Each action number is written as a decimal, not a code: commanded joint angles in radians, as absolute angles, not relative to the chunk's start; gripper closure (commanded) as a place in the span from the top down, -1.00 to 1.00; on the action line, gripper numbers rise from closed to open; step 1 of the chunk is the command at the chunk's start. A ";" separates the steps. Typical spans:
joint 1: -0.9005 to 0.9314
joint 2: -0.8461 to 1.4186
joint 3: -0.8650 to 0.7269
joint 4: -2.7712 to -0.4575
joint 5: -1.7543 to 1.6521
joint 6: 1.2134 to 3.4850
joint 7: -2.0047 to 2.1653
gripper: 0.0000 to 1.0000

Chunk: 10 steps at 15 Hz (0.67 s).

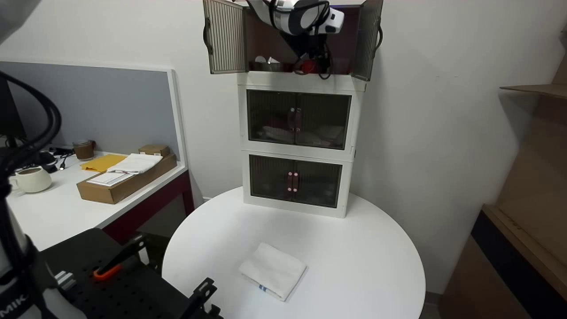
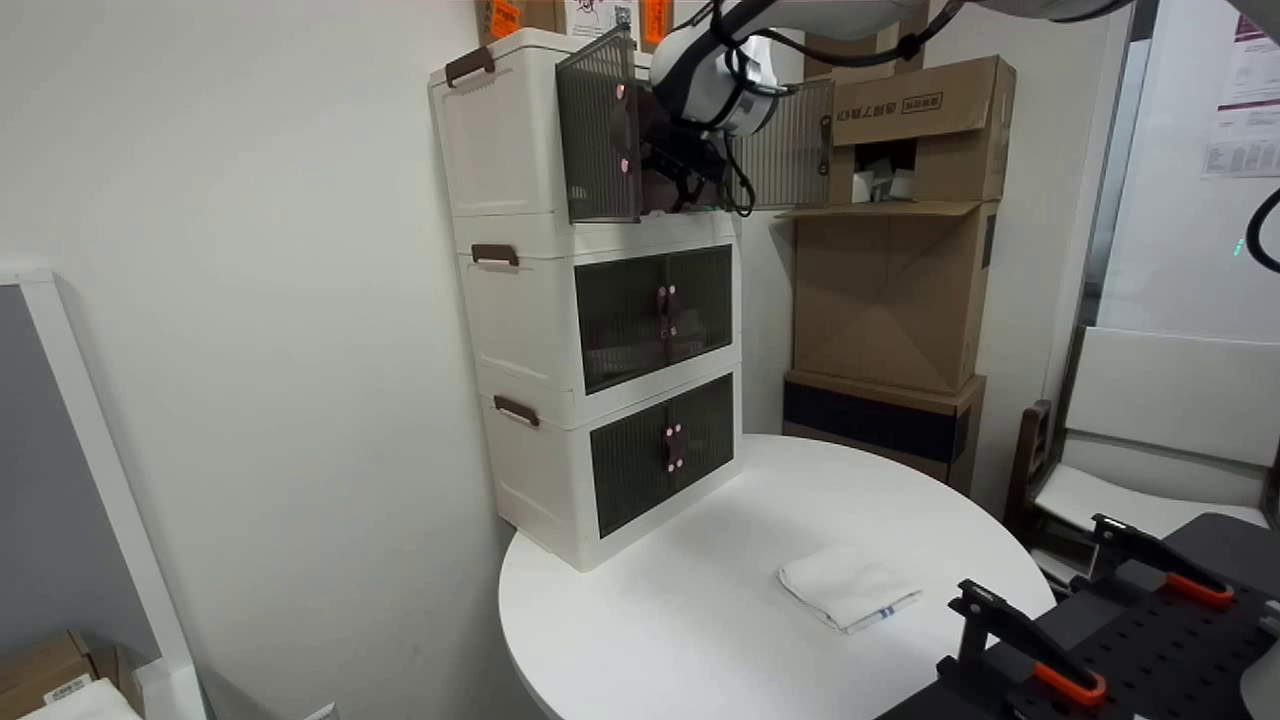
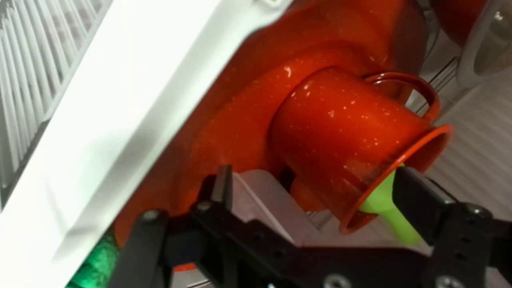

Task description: Remove the red mug from the topmost cabinet.

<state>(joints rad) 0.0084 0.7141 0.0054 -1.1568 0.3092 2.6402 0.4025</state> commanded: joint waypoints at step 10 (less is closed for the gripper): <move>0.036 0.811 -0.027 -1.008 0.269 2.594 0.455 -0.26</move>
